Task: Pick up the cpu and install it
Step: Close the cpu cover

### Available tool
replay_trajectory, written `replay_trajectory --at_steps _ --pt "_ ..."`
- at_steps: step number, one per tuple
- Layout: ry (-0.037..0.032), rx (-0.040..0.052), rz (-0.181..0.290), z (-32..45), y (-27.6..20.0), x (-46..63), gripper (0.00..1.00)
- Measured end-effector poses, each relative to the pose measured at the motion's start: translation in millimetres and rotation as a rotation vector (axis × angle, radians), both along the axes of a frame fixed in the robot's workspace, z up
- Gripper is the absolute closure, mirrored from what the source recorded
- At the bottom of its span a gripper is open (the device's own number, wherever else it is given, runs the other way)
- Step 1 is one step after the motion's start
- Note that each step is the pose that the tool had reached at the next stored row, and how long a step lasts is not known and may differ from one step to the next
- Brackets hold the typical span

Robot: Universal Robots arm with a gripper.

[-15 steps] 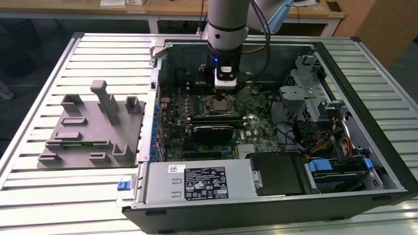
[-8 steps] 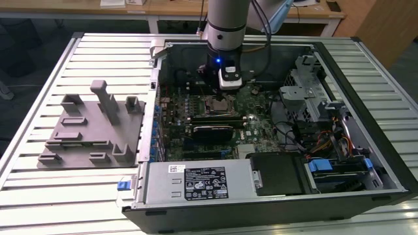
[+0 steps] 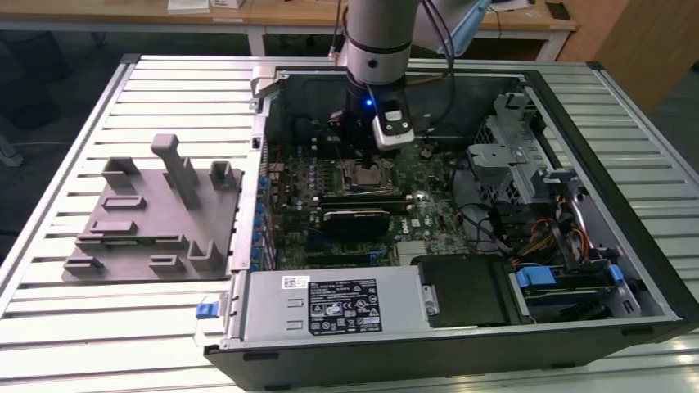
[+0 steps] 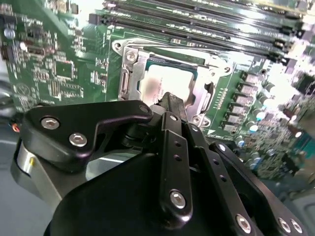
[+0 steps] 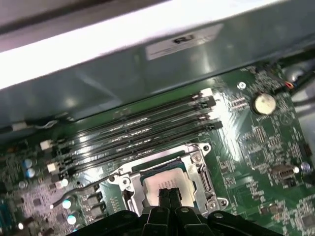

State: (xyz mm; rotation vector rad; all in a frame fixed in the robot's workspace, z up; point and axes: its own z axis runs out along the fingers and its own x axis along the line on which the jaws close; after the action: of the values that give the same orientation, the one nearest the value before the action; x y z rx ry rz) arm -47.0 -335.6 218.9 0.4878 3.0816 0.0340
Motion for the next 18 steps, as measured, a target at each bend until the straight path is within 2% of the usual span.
replay_trajectory --at_steps 6,10,12,18 --pt "0.0001 -0.002 0.11 -0.2 0.0 0.0 0.89" --pt "0.0008 -0.0141 0.17 -0.3 0.0 0.0 0.89" --pt "0.0011 -0.019 0.188 -0.3 0.0 0.0 0.89" --pt "0.0008 -0.0186 0.213 -0.5 -0.1 0.3 0.89"
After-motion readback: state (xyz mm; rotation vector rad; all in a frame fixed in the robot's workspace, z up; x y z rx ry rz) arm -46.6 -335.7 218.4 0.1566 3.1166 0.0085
